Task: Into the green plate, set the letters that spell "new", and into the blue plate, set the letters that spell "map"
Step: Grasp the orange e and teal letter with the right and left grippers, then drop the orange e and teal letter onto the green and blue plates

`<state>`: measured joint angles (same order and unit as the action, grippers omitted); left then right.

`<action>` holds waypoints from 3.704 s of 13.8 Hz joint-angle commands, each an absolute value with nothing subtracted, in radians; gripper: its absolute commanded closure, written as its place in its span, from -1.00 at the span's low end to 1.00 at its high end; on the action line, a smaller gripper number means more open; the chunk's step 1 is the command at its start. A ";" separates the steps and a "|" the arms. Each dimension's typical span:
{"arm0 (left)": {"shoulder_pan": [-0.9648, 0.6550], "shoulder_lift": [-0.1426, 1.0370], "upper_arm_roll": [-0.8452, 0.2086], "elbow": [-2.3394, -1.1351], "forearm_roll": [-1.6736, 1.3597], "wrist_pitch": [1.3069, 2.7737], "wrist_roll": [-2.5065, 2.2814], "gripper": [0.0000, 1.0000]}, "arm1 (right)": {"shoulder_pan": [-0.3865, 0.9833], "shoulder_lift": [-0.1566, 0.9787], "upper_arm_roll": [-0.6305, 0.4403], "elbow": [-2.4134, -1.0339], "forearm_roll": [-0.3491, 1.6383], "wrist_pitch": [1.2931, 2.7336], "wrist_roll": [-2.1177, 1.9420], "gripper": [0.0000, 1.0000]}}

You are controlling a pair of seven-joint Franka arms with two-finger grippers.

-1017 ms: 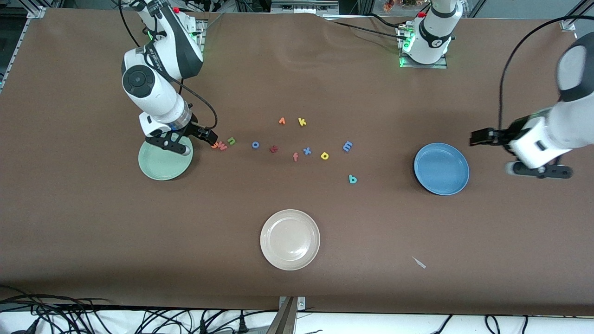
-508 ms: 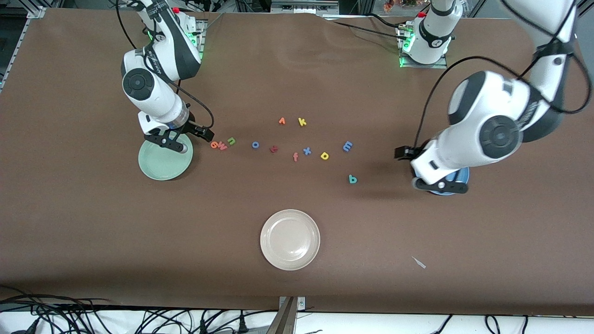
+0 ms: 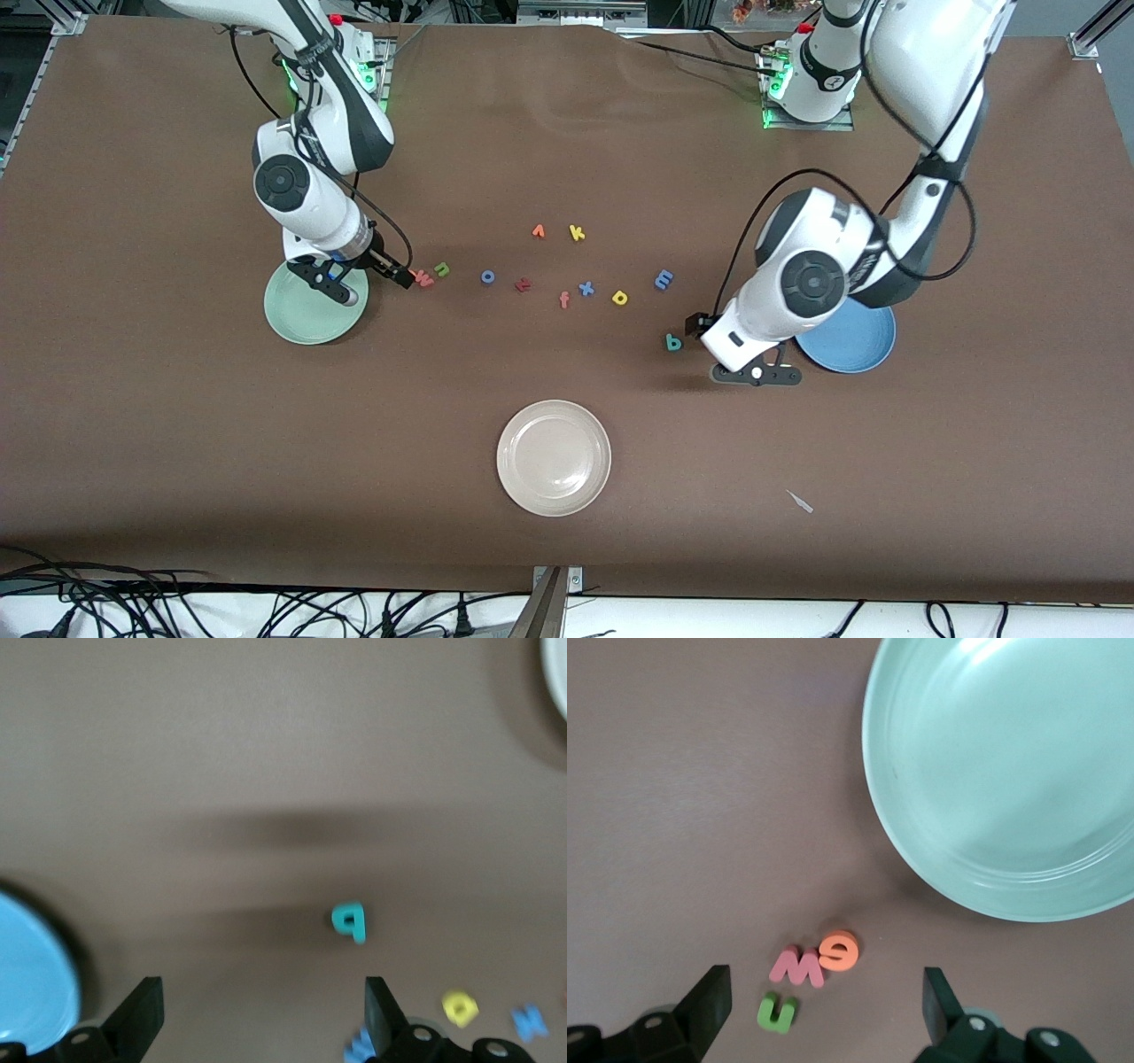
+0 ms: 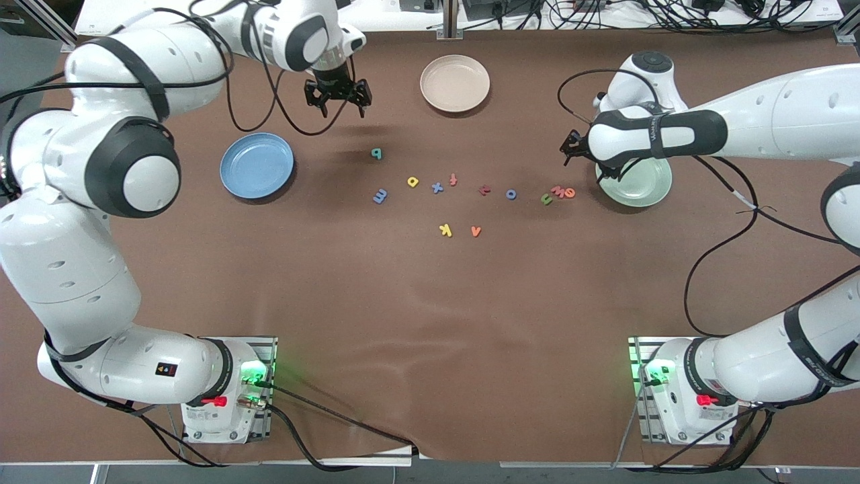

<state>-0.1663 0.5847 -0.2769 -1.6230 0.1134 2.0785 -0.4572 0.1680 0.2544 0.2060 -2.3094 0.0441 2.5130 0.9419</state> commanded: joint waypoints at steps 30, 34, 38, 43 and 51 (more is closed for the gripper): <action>-0.276 0.775 -0.262 -1.640 0.253 2.264 -0.709 0.76 | 0.166 0.364 0.270 -2.398 0.046 2.761 1.040 -0.27; -0.247 0.756 -0.264 -1.635 0.253 2.223 -0.690 1.00 | 0.164 0.360 0.255 -2.396 0.046 2.760 0.993 -0.28; -0.163 0.692 -0.271 -1.618 0.236 2.028 -0.473 1.00 | 0.164 0.359 0.238 -2.396 0.043 2.760 0.957 -0.29; -0.017 0.621 -0.272 -1.637 0.239 1.838 -0.029 0.95 | 0.164 0.359 0.224 -2.395 0.043 2.760 0.930 -0.26; 0.199 0.384 -0.272 -2.098 0.253 2.245 0.253 0.86 | 0.164 0.345 0.224 -2.390 0.040 2.750 0.920 0.82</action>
<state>0.1581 0.5192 -0.2604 -1.8791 0.2226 2.0944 0.2384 0.1697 0.3599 0.2227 -2.3812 0.0426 2.7439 0.9428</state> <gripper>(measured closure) 0.718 0.718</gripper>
